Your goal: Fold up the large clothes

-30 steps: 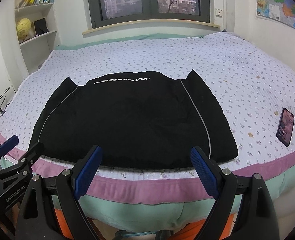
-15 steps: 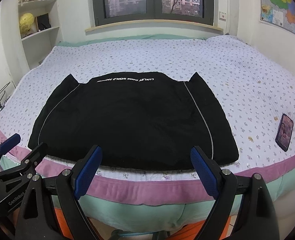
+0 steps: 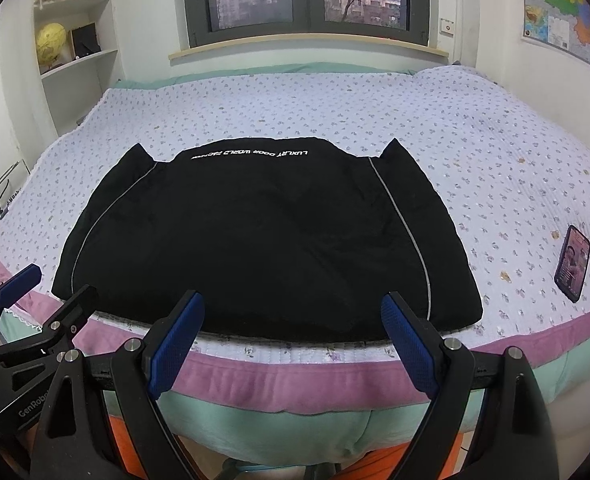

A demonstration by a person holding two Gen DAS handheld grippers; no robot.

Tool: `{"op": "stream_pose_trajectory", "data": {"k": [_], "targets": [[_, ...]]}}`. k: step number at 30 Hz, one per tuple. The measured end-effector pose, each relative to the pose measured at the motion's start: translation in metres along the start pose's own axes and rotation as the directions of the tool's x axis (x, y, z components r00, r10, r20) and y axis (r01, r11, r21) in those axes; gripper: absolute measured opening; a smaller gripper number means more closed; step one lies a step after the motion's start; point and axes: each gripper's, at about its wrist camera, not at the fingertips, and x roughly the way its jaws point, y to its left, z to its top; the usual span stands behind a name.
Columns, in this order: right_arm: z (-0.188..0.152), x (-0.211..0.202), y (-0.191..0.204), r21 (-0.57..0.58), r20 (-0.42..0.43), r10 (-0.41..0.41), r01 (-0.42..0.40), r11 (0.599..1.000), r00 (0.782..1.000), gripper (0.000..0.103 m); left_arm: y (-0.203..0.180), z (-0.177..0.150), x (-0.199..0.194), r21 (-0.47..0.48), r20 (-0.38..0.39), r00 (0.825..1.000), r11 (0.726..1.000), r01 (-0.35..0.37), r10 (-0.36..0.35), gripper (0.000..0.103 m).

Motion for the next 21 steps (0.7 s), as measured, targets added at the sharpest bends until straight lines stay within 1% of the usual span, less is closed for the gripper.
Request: {"op": "stream_pose_trajectory", "data": {"k": [9, 14, 16, 19, 21], "targets": [[0.0, 0.012, -0.007, 0.015, -0.019, -0.006, 0.006, 1.0, 1.0, 0.092, -0.004, -0.001, 0.015, 0.006, -0.034, 0.999, 1.0, -0.008, 0.008, 0.085], [0.002, 0.019, -0.009, -0.009, -0.012, -0.043, 0.042, 0.999, 0.999, 0.091, -0.003, -0.001, 0.028, 0.003, -0.062, 0.998, 1.0, -0.021, 0.021, 0.085], [0.003, 0.022, -0.011, -0.004, -0.018, -0.035, 0.035, 0.999, 0.999, 0.091, -0.003, 0.0, 0.028, 0.006, -0.05, 0.998, 0.999, -0.031, 0.032, 0.085], [0.004, 0.027, -0.014, 0.001, -0.028, -0.034, 0.034, 0.999, 0.999, 0.091, -0.004, 0.002, 0.024, 0.017, 0.001, 0.998, 0.998, -0.065, 0.065, 0.085], [0.005, 0.03, -0.017, 0.005, -0.032, -0.034, 0.034, 0.999, 0.999, 0.092, -0.003, 0.005, 0.024, 0.015, 0.004, 0.998, 0.998, -0.06, 0.06, 0.085]]}}
